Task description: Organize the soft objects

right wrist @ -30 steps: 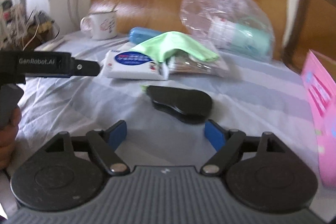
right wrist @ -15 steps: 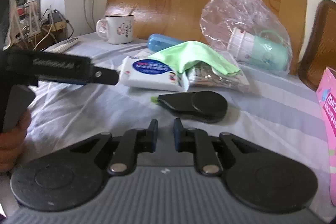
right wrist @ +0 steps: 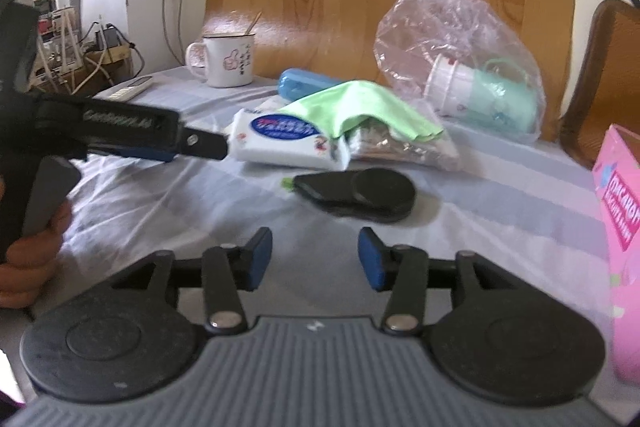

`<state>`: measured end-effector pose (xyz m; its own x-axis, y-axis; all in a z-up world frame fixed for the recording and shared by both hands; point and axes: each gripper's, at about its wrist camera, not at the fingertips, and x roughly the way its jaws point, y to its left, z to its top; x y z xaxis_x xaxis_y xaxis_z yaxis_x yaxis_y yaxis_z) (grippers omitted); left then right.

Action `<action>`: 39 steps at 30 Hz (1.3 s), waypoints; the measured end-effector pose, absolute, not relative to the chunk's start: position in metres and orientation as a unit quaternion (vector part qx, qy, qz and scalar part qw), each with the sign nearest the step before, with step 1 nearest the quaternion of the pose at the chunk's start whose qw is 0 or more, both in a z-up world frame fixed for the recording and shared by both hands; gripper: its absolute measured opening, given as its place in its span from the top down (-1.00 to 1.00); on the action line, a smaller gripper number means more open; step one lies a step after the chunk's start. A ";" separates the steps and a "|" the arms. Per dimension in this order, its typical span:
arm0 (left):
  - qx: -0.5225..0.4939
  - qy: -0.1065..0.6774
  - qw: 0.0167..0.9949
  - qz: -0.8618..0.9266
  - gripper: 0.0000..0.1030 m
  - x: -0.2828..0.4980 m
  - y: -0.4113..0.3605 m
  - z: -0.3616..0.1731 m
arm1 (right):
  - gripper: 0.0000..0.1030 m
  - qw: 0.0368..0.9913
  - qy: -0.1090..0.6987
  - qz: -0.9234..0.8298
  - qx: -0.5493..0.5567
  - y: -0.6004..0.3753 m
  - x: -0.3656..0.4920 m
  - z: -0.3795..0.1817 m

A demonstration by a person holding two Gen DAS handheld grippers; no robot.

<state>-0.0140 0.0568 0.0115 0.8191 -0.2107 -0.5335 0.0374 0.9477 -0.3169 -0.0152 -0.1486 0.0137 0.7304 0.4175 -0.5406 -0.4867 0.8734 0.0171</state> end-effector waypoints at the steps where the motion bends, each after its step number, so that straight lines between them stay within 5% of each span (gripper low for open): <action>1: -0.146 0.294 0.942 -0.066 -0.65 -0.014 0.056 0.012 | -0.12 0.929 0.273 0.239 -0.066 -0.149 -0.011 0.015; 5: -0.143 0.293 0.943 -0.066 -0.65 -0.014 0.055 0.012 | -0.67 0.935 0.263 0.232 -0.054 -0.157 0.017 0.017; 11: -0.141 0.294 0.943 -0.069 -0.65 -0.013 0.055 0.011 | -0.80 0.893 0.326 0.310 -0.028 -0.162 0.066 0.008; 21: -0.146 0.293 0.942 -0.071 -0.65 -0.013 0.058 0.012 | -0.43 0.904 0.313 0.291 -0.017 -0.164 0.044 0.009; 23: -0.147 0.292 0.942 -0.071 -0.65 -0.014 0.058 0.012 | 0.05 0.904 0.315 0.288 -0.010 -0.166 0.032 0.011; 33: -0.132 0.298 0.943 -0.069 -0.65 -0.013 0.054 0.013 | 0.11 0.890 0.296 0.345 -0.046 -0.149 -0.035 0.023; 36: -0.134 0.300 0.942 -0.070 -0.65 -0.014 0.054 0.012 | -0.17 0.908 0.265 0.321 -0.048 -0.159 -0.022 0.028; 38: -0.140 0.298 0.942 -0.073 -0.65 -0.015 0.056 0.013 | -0.72 0.908 0.253 0.330 -0.046 -0.167 -0.004 0.028; 39: -0.142 0.297 0.941 -0.075 -0.65 -0.015 0.058 0.013 | -0.75 0.905 0.252 0.340 -0.053 -0.168 0.004 0.027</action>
<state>-0.0147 0.0576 0.0126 0.8128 -0.2245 -0.5375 0.0561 0.9486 -0.3114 0.0043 -0.1676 0.0270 0.6421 0.5879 -0.4921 -0.6410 0.7638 0.0762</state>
